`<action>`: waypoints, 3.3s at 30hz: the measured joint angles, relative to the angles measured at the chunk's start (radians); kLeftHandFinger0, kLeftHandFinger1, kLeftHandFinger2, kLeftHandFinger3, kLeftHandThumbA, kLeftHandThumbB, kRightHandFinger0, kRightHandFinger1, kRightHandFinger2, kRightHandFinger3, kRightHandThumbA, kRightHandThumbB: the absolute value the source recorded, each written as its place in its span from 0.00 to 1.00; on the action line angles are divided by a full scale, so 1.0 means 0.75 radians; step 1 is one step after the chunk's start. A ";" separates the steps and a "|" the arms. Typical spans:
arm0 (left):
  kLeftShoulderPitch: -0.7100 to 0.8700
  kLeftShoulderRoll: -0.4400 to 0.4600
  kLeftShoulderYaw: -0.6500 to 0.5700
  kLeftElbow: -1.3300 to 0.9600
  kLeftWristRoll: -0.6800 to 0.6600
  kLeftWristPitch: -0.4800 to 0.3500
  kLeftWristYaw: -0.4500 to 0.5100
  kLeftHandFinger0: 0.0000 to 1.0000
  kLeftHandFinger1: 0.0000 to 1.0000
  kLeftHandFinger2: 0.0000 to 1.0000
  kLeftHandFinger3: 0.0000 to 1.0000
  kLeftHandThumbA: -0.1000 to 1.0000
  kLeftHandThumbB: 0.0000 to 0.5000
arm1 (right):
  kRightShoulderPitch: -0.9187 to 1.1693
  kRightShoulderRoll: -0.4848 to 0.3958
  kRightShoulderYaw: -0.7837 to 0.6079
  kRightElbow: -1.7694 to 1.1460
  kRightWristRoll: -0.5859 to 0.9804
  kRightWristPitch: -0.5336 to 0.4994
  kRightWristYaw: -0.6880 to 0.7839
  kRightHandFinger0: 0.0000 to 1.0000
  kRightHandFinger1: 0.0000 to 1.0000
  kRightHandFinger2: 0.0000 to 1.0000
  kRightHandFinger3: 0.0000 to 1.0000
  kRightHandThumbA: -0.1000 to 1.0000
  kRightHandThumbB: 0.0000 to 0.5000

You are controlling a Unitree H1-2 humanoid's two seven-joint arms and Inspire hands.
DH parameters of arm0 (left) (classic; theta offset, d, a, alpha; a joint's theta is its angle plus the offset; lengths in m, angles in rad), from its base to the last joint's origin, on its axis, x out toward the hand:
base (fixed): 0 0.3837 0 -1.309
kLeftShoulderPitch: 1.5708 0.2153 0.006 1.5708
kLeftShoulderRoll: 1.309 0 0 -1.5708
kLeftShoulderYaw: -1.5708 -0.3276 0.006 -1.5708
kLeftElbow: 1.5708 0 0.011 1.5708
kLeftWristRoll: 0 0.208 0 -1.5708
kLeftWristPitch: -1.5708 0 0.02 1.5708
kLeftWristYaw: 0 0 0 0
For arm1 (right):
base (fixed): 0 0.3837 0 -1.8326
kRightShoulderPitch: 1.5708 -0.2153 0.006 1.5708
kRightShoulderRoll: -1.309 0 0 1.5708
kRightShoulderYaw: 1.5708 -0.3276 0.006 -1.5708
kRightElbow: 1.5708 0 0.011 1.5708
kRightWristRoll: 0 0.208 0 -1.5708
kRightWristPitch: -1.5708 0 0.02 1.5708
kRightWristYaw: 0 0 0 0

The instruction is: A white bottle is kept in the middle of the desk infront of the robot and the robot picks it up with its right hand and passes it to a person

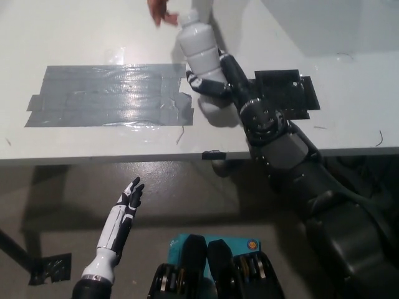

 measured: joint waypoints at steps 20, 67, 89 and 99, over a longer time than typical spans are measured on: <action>-0.018 0.007 -0.006 -0.002 0.007 0.016 -0.001 1.00 1.00 1.00 1.00 1.00 0.30 | 0.009 0.000 0.000 0.001 -0.002 0.000 -0.009 0.00 0.43 0.82 0.83 0.00 0.27; -0.025 0.007 -0.007 0.023 0.000 0.036 -0.010 1.00 1.00 1.00 1.00 1.00 0.25 | 0.547 -0.175 -0.112 -1.099 0.078 0.080 0.120 1.00 1.00 1.00 1.00 1.00 0.99; -0.023 0.008 -0.007 0.026 0.002 0.032 -0.009 1.00 1.00 1.00 1.00 1.00 0.27 | 1.428 -0.193 -0.081 -2.081 0.154 0.139 0.186 1.00 1.00 1.00 1.00 1.00 0.74; -0.024 0.003 -0.006 0.027 0.002 0.026 -0.009 1.00 1.00 1.00 1.00 1.00 0.28 | 1.384 -0.221 -0.051 -1.588 0.146 -0.001 0.239 1.00 1.00 1.00 1.00 1.00 0.75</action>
